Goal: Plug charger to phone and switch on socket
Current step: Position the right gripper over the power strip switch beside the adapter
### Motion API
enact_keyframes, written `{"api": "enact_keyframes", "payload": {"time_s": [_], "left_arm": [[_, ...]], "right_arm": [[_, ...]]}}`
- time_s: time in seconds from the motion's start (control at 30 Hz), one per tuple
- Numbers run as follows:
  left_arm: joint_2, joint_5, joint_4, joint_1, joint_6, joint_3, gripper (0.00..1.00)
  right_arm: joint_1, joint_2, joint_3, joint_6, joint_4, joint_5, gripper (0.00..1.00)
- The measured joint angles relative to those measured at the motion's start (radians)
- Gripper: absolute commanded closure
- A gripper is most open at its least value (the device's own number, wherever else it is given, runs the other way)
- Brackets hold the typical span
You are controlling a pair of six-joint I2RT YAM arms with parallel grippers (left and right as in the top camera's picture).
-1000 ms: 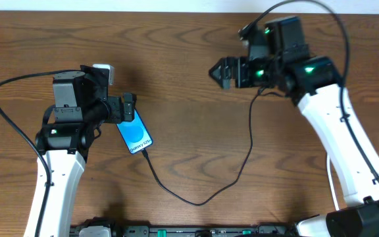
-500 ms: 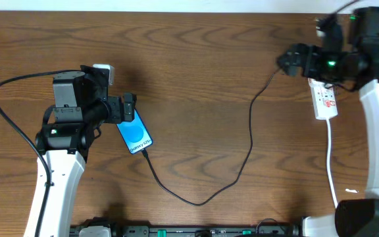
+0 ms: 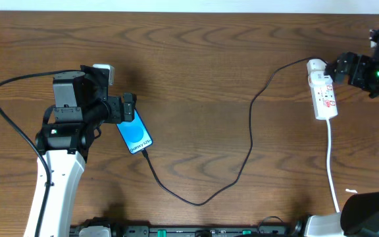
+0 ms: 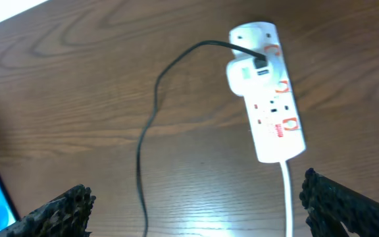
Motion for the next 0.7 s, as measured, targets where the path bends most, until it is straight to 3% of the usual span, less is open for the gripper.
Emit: {"api": "enact_keyframes", "payload": {"time_s": [0.7], "left_arm": [[0.0,0.0,0.0,0.0,0.0,0.0,0.02]], "right_arm": [[-0.016,0.3,0.002,-0.107,0.045,0.065,0.01]]}}
